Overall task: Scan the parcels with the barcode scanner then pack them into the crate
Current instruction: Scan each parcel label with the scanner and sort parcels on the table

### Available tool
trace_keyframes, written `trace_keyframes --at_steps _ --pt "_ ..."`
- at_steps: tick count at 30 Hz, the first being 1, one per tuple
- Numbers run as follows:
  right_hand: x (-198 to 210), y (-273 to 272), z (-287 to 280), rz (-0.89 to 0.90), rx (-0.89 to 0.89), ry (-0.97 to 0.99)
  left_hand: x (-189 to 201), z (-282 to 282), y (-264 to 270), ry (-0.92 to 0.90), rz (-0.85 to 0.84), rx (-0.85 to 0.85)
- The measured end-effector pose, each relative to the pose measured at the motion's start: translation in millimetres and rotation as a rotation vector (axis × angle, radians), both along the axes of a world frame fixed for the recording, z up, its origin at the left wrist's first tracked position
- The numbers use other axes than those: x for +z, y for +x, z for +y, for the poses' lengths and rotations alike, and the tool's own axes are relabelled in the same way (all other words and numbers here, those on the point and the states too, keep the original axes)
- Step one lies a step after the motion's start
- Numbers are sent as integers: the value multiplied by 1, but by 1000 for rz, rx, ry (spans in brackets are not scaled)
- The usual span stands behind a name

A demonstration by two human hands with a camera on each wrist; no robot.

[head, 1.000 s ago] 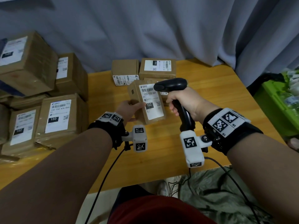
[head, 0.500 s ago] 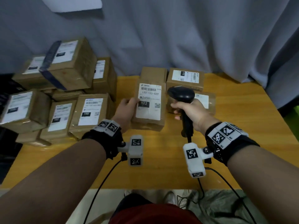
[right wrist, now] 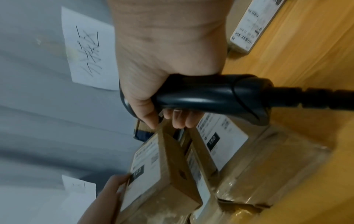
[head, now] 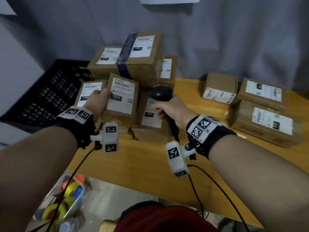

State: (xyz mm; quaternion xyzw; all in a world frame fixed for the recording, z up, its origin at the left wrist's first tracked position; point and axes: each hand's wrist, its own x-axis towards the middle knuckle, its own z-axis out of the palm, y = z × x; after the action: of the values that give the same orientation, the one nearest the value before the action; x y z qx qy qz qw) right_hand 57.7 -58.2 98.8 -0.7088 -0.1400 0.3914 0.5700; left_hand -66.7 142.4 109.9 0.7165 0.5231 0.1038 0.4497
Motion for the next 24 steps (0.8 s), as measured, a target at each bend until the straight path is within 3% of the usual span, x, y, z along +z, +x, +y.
trace_keyframes --at_steps 2,5,7,16,24 --pt "-4 -7 24 -4 4 -43 -3 16 -2 136 122 -59" --pt "-8 -13 48 -9 8 -66 -8 30 3 367 360 -326" --pt "-10 -15 57 -15 -8 -80 -11 32 8 406 417 -424" --pt "-11 -1 52 -34 -82 -95 -14 21 30 460 322 -548" --pt "0 40 -39 -78 -244 -102 -6 -54 87 383 213 -701"
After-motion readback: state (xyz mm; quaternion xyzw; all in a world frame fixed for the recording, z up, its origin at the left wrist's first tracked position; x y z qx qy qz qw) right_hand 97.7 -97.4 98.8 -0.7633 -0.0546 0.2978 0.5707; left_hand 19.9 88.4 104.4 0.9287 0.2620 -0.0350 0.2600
